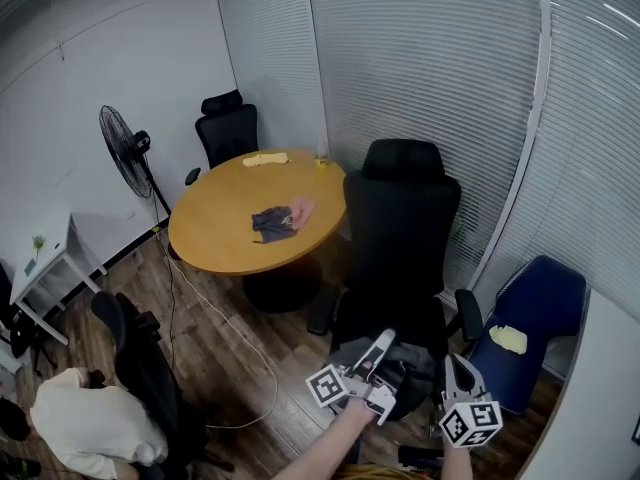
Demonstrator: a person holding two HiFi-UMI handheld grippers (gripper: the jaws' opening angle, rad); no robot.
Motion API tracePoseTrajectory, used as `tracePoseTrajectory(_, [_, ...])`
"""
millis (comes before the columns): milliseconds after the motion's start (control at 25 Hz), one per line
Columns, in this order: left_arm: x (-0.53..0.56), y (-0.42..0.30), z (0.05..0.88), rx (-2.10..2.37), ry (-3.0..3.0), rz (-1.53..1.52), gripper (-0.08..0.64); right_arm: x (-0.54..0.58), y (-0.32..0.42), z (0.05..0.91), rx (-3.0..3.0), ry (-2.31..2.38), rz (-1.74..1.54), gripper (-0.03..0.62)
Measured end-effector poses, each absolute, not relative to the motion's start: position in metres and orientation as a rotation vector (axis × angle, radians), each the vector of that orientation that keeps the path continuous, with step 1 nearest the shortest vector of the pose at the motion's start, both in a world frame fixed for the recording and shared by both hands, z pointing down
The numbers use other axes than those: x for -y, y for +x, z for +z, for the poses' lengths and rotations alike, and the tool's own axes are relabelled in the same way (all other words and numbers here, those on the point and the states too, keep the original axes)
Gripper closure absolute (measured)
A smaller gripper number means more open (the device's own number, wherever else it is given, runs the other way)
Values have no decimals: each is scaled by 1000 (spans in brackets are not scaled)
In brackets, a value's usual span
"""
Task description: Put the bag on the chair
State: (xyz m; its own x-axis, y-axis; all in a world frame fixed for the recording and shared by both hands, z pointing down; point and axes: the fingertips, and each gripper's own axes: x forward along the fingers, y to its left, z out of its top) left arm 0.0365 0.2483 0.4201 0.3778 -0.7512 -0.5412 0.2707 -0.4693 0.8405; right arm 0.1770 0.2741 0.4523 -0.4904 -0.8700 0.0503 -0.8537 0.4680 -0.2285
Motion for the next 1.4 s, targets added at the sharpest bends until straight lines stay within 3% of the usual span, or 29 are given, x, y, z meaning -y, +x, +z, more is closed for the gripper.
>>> tracePoseTrajectory(840, [62,43,482,287,1568,-1057,537,35,162,515,-2548,-1861,-434,580])
tracePoseTrajectory(1400, [161,26,479,305,1530,-1053,537,102,172,514,-2502,-1954,-442,580])
